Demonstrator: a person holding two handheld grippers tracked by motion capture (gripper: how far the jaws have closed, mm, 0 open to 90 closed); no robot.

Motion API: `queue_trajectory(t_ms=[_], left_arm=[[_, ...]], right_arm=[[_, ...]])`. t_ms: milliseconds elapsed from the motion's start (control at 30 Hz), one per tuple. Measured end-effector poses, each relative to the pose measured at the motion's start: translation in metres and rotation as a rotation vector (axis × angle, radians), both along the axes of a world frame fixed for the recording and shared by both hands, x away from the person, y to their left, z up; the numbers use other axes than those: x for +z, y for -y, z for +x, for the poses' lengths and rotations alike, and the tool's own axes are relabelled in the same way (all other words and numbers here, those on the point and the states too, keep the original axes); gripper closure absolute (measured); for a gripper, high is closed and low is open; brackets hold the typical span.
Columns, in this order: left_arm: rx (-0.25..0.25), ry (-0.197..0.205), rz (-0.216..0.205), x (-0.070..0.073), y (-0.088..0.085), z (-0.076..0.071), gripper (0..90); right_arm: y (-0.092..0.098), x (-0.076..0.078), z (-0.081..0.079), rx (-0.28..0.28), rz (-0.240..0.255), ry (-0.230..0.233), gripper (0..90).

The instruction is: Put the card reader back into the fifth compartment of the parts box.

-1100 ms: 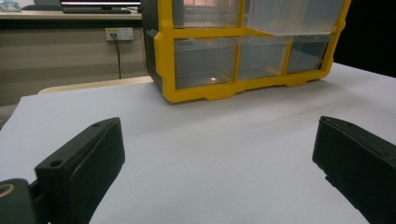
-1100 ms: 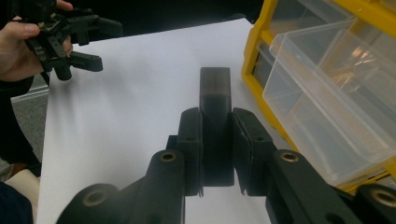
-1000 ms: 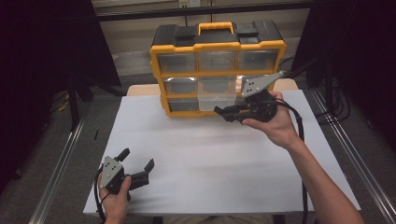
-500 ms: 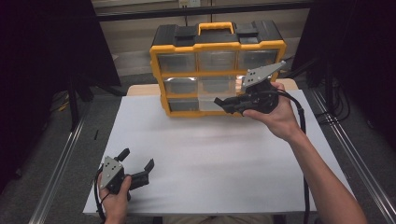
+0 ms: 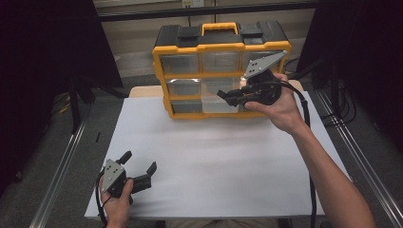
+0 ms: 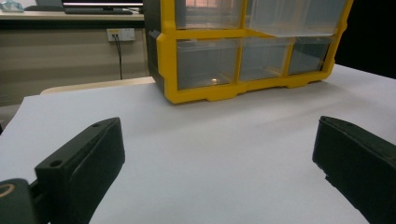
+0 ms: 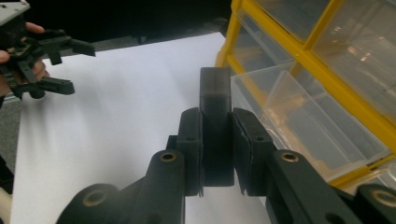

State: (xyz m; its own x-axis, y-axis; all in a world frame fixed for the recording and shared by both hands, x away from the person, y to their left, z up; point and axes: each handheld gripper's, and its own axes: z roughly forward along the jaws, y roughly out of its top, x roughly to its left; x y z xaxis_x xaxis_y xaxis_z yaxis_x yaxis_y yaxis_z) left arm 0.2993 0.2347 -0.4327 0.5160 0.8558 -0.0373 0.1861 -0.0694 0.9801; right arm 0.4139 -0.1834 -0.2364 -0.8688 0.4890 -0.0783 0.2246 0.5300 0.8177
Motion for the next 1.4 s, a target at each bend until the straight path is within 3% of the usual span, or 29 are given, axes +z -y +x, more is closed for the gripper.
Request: queue_trajectory(t_ms=[533, 1033, 1400], left_arm=[[-0.002, -0.001, 0.001, 0.0, 0.0, 0.0, 2.5], [-0.001, 0.003, 0.001, 0.0, 0.0, 0.0, 2.5], [-0.001, -0.001, -0.001, 0.0, 0.0, 0.001, 2.4]], right_arm=[[-0.002, 0.014, 0.023, -0.049, -0.035, -0.009, 74.0], [-0.004, 0.018, 0.044, -0.078, -0.02, -0.034, 74.0], [-0.013, 0.023, 0.06, -0.093, -0.067, -0.041, 74.0]])
